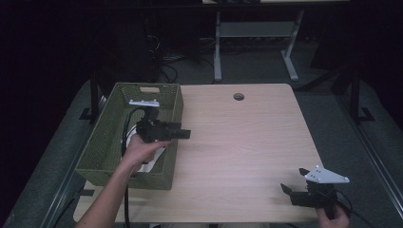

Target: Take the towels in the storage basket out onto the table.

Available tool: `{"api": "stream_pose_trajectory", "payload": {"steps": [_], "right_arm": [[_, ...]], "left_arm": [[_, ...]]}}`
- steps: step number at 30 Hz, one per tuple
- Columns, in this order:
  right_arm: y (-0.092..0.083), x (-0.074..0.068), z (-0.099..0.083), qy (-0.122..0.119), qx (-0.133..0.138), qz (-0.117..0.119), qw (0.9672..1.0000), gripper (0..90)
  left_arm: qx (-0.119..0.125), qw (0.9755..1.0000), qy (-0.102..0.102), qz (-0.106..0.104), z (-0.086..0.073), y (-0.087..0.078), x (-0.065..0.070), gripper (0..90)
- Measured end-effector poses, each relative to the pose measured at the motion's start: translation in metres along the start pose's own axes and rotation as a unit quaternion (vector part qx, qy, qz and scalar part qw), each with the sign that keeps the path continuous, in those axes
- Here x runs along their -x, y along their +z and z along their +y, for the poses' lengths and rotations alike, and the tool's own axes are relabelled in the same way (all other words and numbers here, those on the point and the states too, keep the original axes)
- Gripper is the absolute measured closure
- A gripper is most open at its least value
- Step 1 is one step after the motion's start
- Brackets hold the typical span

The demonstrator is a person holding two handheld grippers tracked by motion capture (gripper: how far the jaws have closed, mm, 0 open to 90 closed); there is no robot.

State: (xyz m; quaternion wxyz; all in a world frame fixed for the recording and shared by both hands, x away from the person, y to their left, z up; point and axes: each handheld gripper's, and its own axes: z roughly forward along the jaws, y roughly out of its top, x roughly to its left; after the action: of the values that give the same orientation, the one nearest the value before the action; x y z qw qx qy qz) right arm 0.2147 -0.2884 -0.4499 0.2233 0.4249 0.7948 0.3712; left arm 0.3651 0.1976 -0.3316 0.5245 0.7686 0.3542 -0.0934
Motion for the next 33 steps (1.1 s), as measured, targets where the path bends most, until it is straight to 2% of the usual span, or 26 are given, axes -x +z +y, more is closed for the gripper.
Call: {"api": "stream_pose_trajectory", "payload": {"steps": [5,9,11,14,17,21,25,27,28,29,31,32,33], "right_arm": [[0.000,0.001,0.000,0.001,0.002,0.003,1.0000,13.9],[0.000,-0.001,0.001,-0.003,0.000,0.003,1.0000,13.9],[0.000,-0.001,0.001,-0.006,0.000,0.005,1.0000,13.9],[0.001,0.000,0.000,-0.008,-0.003,0.005,1.0000,13.9],[-0.001,0.001,0.000,-0.001,0.001,0.003,1.0000,14.0],[-0.002,0.001,0.000,0.000,0.001,0.001,1.0000,13.9],[0.000,0.000,0.000,-0.003,-0.002,0.004,1.0000,14.0],[0.000,0.000,0.001,-0.007,-0.001,0.004,1.0000,13.9],[0.000,0.000,0.001,-0.007,-0.001,0.004,1.0000,13.9],[-0.001,0.000,0.001,-0.007,-0.001,0.003,1.0000,13.9],[-0.001,-0.001,0.001,-0.004,0.000,0.004,1.0000,13.9],[-0.001,-0.001,0.001,-0.005,0.000,0.004,1.0000,13.9],[-0.001,-0.001,0.001,-0.007,-0.001,0.003,1.0000,13.9]], "left_arm": [[0.016,0.9996,-0.022,0.005,-0.001,-0.016,-0.013,17.4],[0.018,0.9991,-0.036,0.017,-0.003,-0.026,-0.023,18.9],[0.009,0.9987,-0.038,0.034,-0.005,-0.031,-0.027,22.4],[-0.022,0.9953,-0.045,0.083,-0.010,-0.038,-0.035,22.9],[-0.031,0.9924,-0.050,0.108,-0.015,-0.046,-0.042,24.6],[-0.032,0.9897,-0.068,0.122,-0.020,-0.056,-0.051,28.9],[-0.044,0.9817,-0.090,0.162,-0.025,-0.061,-0.058,30.1],[-0.058,0.9754,-0.097,0.189,-0.027,-0.062,-0.060,30.2],[-0.061,0.9733,-0.102,0.197,-0.028,-0.062,-0.061,30.2],[-0.066,0.9690,-0.108,0.212,-0.029,-0.063,-0.063,30.3],[-0.091,0.9581,-0.105,0.251,-0.031,-0.063,-0.065,30.2],[-0.100,0.9525,-0.110,0.266,-0.032,-0.062,-0.067,30.2],[-0.106,0.9503,-0.112,0.270,-0.033,-0.062,-0.067,30.2]]}}
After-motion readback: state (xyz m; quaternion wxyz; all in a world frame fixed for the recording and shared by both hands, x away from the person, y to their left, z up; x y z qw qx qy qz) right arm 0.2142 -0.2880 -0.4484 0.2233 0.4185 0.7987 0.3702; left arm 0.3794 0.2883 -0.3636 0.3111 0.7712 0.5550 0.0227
